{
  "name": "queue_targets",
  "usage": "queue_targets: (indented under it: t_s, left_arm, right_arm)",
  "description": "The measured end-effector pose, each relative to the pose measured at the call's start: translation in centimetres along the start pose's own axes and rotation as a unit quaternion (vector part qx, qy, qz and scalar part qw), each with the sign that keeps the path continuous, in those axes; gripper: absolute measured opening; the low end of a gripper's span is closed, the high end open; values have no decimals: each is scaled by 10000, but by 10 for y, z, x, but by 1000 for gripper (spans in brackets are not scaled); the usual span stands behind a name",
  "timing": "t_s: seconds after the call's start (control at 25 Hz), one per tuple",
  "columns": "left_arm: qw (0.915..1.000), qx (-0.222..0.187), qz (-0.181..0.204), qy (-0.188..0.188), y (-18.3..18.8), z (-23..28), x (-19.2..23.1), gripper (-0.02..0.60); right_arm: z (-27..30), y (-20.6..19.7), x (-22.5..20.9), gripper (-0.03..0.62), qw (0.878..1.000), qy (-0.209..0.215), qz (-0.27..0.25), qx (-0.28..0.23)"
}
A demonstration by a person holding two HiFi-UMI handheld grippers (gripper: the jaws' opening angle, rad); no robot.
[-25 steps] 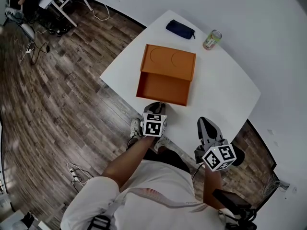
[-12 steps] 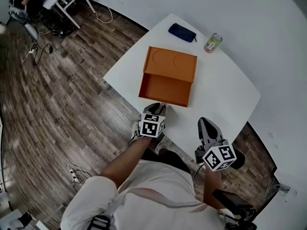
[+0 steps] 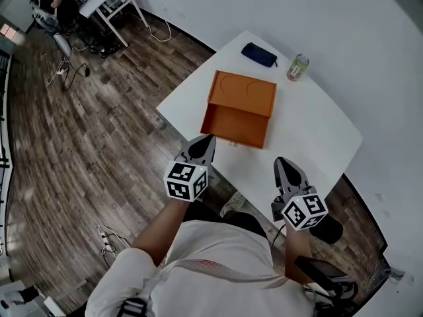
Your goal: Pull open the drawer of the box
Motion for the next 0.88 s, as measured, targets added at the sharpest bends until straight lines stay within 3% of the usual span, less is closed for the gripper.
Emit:
queue_targets:
  t_s: [0.16, 0.36, 0.64, 0.88]
  left_arm:
    - [9971, -693, 211, -239, 54, -48, -20, 11]
    - [9912, -1042, 665, -464, 85, -88, -31, 11]
    - [9822, -1274, 1206, -677, 95, -168, -18, 11]
    - [9806, -1312, 994, -1062, 87, -219, 4, 11]
  right_arm:
    - [-4, 17, 16, 3, 9997, 107, -110, -169]
    - [-9, 43, 39, 3, 9984, 51, -285, -478]
    - [-31, 74, 112, 3, 9940, -280, -537, -907]
    - [-54, 72, 167, 3, 9897, -677, -616, -1098]
Point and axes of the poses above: the fingertips, and each gripper's own axes: z forward along the fingers, x to its left, y out of its top, the point moved 2 cm from there along -z, backward along the fingers, and after that the axes turned 11 degrees about -z, right-handed, at the moved point
